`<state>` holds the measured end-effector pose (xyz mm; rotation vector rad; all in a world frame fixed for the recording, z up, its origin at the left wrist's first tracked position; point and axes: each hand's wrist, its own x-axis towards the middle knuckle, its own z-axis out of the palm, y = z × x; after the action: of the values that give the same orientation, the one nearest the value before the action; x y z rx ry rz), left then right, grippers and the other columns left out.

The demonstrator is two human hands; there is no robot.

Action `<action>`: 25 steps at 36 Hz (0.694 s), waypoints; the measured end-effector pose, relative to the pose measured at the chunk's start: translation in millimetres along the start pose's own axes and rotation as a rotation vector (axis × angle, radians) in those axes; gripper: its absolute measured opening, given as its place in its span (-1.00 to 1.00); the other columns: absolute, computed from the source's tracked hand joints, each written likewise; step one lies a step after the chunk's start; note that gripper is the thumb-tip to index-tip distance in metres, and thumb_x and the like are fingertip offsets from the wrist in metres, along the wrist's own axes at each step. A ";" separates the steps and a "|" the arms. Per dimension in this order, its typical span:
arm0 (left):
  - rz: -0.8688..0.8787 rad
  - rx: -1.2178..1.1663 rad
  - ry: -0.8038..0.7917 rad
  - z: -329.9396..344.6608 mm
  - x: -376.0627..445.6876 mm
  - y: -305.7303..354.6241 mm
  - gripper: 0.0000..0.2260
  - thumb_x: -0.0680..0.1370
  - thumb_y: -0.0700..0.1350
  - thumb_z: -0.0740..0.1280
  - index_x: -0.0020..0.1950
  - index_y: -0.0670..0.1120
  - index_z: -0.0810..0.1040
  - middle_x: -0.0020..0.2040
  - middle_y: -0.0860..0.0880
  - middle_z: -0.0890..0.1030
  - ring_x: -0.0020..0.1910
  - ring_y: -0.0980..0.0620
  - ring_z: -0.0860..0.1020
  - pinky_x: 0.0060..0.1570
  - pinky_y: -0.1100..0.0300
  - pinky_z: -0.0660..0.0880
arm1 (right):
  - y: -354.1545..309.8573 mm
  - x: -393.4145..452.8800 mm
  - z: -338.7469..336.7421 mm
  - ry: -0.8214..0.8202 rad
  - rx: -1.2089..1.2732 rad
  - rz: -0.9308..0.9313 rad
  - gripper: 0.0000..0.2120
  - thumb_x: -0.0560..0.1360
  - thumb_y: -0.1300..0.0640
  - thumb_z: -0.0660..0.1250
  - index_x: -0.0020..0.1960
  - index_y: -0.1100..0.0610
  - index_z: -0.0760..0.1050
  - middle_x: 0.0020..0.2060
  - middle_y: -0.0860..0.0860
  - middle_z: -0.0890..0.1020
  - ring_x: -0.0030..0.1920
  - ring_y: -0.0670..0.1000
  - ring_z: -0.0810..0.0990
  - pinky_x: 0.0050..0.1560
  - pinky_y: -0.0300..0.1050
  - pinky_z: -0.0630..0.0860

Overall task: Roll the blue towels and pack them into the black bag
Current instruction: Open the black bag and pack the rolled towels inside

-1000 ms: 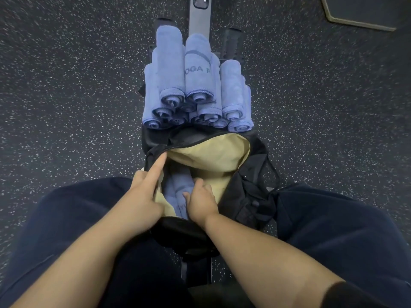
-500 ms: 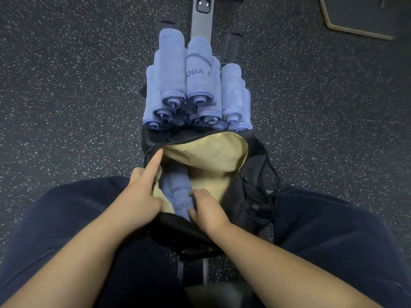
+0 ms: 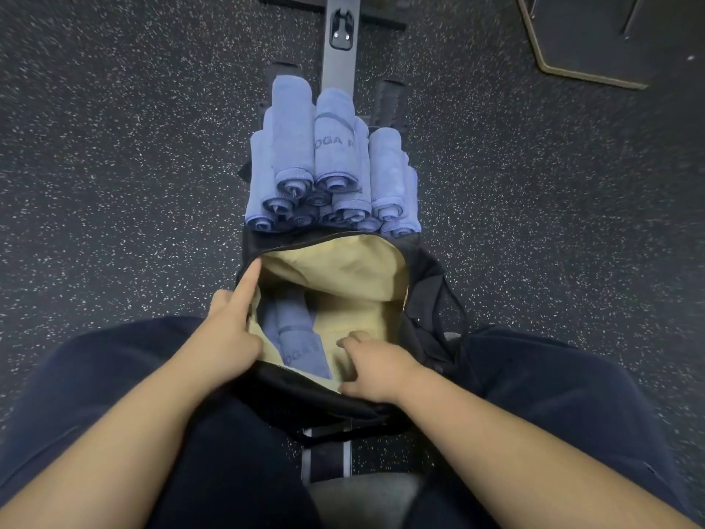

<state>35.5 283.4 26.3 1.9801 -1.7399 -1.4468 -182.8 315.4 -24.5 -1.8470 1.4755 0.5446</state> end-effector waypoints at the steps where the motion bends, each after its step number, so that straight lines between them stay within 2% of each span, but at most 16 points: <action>1: 0.000 -0.002 0.001 0.3 0.8 -0.5 -0.09 0.44 -0.38 0.21 0.50 0.34 -0.17 0.00 0.04 0.27 -0.11 0.08 0.44 -0.28 0.40 0.29 | 3.8 -2.1 -2.2 0.001 -0.046 0.014 -0.26 0.42 -0.12 0.39 0.49 0.04 0.17 0.43 0.06 0.26 0.39 0.17 0.33 0.36 0.11 0.30; 3: 0.002 -0.001 0.000 1.3 1.7 0.1 -0.08 0.44 -0.37 0.22 0.50 0.34 -0.17 0.01 0.03 0.26 -0.11 0.11 0.44 -0.28 0.40 0.29 | 10.5 -7.7 -7.7 -0.003 -0.119 0.058 -0.22 0.40 -0.13 0.41 0.50 0.02 0.15 0.49 0.08 0.17 0.50 0.22 0.09 0.44 0.31 0.03; 5: 0.010 0.008 -0.010 2.4 1.4 1.1 -0.08 0.44 -0.36 0.24 0.49 0.35 -0.18 -0.02 0.05 0.25 -0.13 0.10 0.44 -0.26 0.37 0.31 | 15.9 -15.4 -12.6 0.001 -0.189 0.085 -0.20 0.38 -0.14 0.42 0.50 0.00 0.13 0.53 0.07 0.04 0.52 0.25 -0.17 0.37 0.46 -0.19; 8: 0.019 0.019 -0.012 3.0 0.4 2.0 -0.08 0.44 -0.35 0.25 0.49 0.35 -0.19 0.02 0.00 0.26 -0.15 0.07 0.45 -0.24 0.30 0.34 | 23.9 -28.7 -17.0 -0.010 -0.284 0.113 -0.14 0.37 -0.19 0.42 0.53 -0.05 0.06 0.55 0.05 -0.08 0.50 0.26 -0.31 0.31 0.50 -0.31; 13: 0.036 0.023 -0.016 4.7 -2.5 2.9 -0.08 0.44 -0.35 0.26 0.50 0.33 -0.17 0.09 -0.02 0.26 -0.09 0.02 0.43 -0.15 0.30 0.32 | 36.5 -48.9 -27.4 0.034 -0.406 0.207 -0.11 0.34 -0.29 0.37 0.53 -0.06 0.05 0.54 0.11 -0.02 0.50 0.32 -0.21 0.35 0.44 -0.31; 16: 0.028 0.030 -0.001 3.5 -4.4 3.5 -0.09 0.44 -0.33 0.27 0.51 0.33 -0.16 0.12 -0.03 0.24 0.01 -0.08 0.44 0.03 0.18 0.37 | 40.2 -59.5 -40.1 0.039 -0.470 0.260 -0.07 0.35 -0.28 0.37 0.54 -0.07 -0.03 0.53 0.12 -0.02 0.52 0.25 -0.12 0.29 0.52 -0.30; 20: 0.040 0.014 0.000 2.8 -9.1 6.9 -0.10 0.44 -0.34 0.27 0.51 0.32 -0.11 0.10 -0.01 0.24 -0.11 0.04 0.43 -0.04 0.25 0.32 | 45.4 -71.3 -54.2 0.098 -0.519 0.353 -0.04 0.35 -0.33 0.35 0.55 -0.06 -0.06 0.48 0.15 0.08 0.49 0.20 0.02 0.26 0.54 -0.33; 22: 0.058 0.015 0.001 3.9 -11.7 9.8 -0.11 0.44 -0.35 0.26 0.53 0.28 -0.10 0.09 -0.02 0.24 -0.16 0.10 0.39 -0.03 0.27 0.29 | 45.1 -76.2 -60.9 0.131 -0.533 0.388 -0.01 0.33 -0.36 0.35 0.55 -0.05 -0.08 0.48 0.16 0.08 0.48 0.18 0.03 0.25 0.53 -0.34; 25: 0.062 0.007 0.022 2.3 -15.2 12.9 -0.12 0.44 -0.35 0.26 0.54 0.26 -0.09 0.11 -0.03 0.25 -0.15 0.07 0.39 -0.04 0.26 0.29 | 41.0 -83.8 -71.1 0.169 -0.552 0.402 0.03 0.31 -0.36 0.36 0.55 -0.05 -0.14 0.49 0.16 0.03 0.49 0.16 0.00 0.25 0.53 -0.36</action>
<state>26.8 292.7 41.8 1.9194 -1.7830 -1.3969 -251.2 314.2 70.8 -2.0409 1.9745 1.1022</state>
